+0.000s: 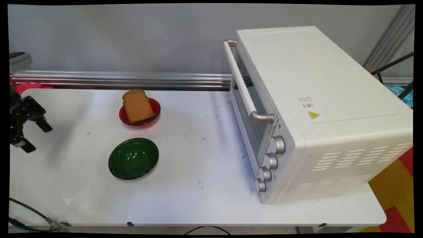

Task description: Open the oven

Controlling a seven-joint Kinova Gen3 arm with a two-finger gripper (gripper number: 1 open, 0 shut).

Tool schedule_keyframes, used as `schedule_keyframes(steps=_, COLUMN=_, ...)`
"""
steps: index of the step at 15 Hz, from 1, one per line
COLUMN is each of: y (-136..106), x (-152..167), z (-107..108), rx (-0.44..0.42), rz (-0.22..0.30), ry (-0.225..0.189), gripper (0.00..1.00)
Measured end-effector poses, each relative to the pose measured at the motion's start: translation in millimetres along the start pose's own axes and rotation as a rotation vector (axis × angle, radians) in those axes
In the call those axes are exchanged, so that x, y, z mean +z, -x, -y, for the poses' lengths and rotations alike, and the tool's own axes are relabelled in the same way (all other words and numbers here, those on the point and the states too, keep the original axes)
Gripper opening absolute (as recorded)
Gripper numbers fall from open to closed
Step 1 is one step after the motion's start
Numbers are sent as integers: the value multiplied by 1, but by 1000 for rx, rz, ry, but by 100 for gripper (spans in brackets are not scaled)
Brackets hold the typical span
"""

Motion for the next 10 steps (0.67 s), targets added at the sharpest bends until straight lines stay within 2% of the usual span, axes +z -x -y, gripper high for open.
schedule_keyframes(steps=7, y=-1, x=12, z=3, rx=14, rz=-27, ry=-26, gripper=100)
schedule_keyframes(steps=10, y=-9, x=14, z=4, rx=21, rz=-48, ry=-39, gripper=100)
